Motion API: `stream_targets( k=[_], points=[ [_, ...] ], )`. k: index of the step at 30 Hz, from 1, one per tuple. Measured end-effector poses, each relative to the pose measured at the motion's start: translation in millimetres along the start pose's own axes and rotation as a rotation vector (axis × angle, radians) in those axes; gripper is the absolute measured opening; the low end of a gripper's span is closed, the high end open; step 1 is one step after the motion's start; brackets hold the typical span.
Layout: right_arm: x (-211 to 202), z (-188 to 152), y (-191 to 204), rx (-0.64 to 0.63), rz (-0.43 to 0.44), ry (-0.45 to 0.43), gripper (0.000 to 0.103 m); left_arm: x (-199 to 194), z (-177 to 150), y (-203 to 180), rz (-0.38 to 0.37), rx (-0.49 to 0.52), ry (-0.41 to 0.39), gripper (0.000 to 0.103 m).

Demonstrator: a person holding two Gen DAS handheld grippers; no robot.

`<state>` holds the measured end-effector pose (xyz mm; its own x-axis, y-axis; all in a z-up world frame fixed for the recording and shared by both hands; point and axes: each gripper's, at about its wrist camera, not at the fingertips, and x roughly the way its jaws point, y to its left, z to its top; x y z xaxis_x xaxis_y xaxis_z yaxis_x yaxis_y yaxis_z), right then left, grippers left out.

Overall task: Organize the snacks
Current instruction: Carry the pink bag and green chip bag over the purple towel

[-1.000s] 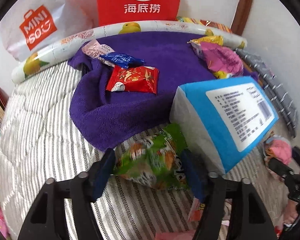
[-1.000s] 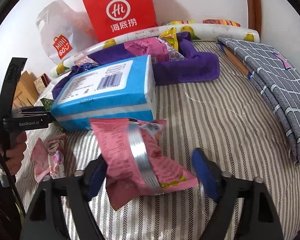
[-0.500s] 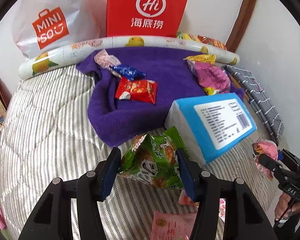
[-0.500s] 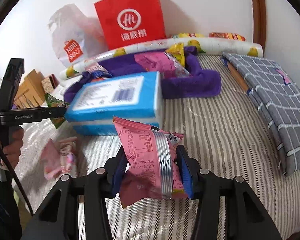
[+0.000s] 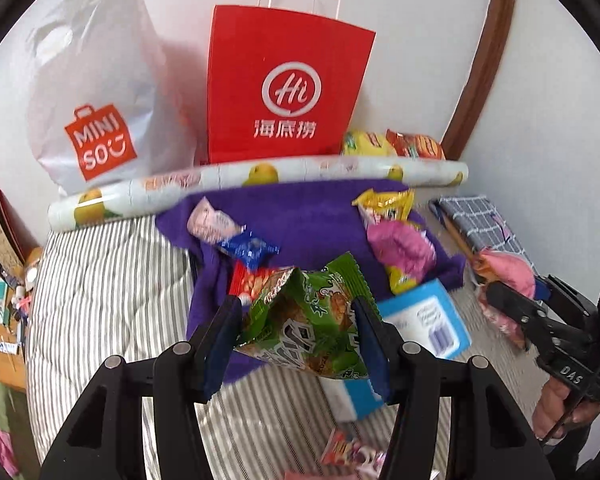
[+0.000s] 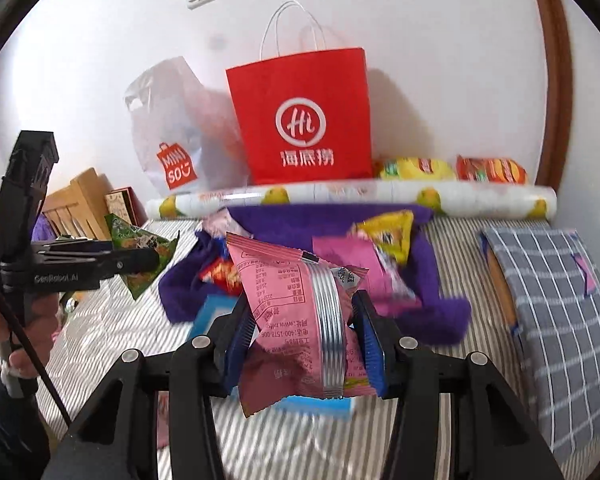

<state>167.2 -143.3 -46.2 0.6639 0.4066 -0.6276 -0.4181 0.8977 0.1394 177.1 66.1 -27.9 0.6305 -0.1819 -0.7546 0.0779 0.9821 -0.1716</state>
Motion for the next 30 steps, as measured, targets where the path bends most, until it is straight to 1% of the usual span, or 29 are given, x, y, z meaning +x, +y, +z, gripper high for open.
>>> stream_targets(
  k=[3,8,12,15,19,22,24,26,28,30],
  points=[
    [11,16,2,-0.007,-0.038,-0.002,0.048,2,12,-1,-0.008,-0.008,-0.001,0.054],
    [24,43,-1,0.012,-0.024,-0.021,0.048,9,31,-1,-0.014,-0.027,-0.005,0.054],
    [37,56,2,0.01,-0.053,-0.038,0.048,18,48,0,-0.024,-0.04,-0.007,0.054],
    [52,63,0,0.026,-0.037,-0.03,0.048,26,62,2,-0.033,-0.052,-0.005,0.054],
    [72,68,0,0.032,-0.028,-0.018,0.048,34,77,2,-0.017,-0.043,-0.015,0.054],
    [89,68,0,0.036,-0.029,-0.008,0.048,45,82,5,-0.008,-0.04,-0.019,0.054],
    [101,66,-2,0.045,-0.02,0.007,0.048,56,81,7,-0.019,-0.029,-0.005,0.054],
    [113,64,-4,0.047,-0.017,0.03,0.048,69,79,10,-0.018,-0.038,0.017,0.054],
    [124,59,-6,0.044,-0.028,0.051,0.048,82,79,13,-0.015,-0.038,0.057,0.054],
    [131,56,-9,0.052,-0.026,0.071,0.048,88,78,18,-0.025,-0.056,0.068,0.054]
  ],
)
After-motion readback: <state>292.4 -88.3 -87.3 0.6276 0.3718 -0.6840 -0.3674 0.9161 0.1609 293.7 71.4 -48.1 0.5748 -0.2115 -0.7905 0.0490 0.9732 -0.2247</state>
